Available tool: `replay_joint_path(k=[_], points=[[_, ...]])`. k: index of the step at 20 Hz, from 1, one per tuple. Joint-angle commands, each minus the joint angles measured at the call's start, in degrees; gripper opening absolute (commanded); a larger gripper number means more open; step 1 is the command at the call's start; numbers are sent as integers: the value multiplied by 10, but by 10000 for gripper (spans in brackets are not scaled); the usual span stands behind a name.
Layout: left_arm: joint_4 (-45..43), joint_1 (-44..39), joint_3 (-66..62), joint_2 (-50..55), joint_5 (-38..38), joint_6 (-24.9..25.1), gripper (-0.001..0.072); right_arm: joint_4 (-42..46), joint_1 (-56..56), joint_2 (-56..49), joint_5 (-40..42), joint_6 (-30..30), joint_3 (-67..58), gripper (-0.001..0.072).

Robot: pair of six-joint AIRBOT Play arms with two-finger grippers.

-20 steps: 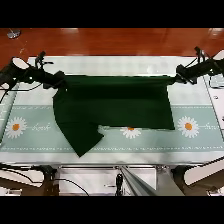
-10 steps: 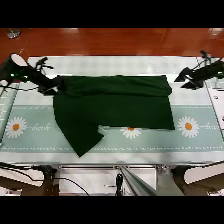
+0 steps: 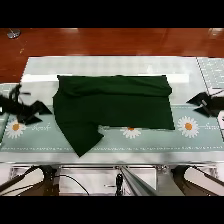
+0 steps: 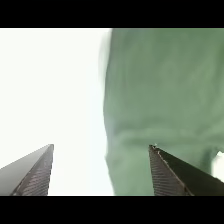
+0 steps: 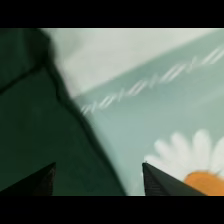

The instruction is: Fold the shirts.

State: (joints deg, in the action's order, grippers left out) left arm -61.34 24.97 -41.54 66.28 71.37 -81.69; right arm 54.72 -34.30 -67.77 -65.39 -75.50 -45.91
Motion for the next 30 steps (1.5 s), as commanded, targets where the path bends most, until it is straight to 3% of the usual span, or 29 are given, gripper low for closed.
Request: replay_joint_path(k=[1,6,11,15,16,17,18,20,23,30], points=[[158,56,158,-89,-44,85,704,-121,-6,84,47,64,143,619],[205,30,219,-90,-57,135,704,-124,14,88,28,70,148,619],[214,-51,242,-90,-113,137,703,-122,2,88,27,62,143,619],[230,-117,242,-82,-188,125,699,-116,-70,88,-20,57,109,619],[239,-127,240,-78,-197,127,625,-101,-85,88,-24,55,108,619],[241,-133,240,-78,-197,132,248,-58,-96,88,-25,36,108,619],[241,-136,240,-78,-193,136,34,-3,-97,88,-27,10,109,619],[241,-136,240,-78,-188,140,24,70,-97,88,-33,-32,127,619],[241,-136,240,-78,-182,140,24,54,-81,87,-21,-64,163,619],[241,-136,240,-78,-178,140,24,14,56,16,5,-50,162,619]])
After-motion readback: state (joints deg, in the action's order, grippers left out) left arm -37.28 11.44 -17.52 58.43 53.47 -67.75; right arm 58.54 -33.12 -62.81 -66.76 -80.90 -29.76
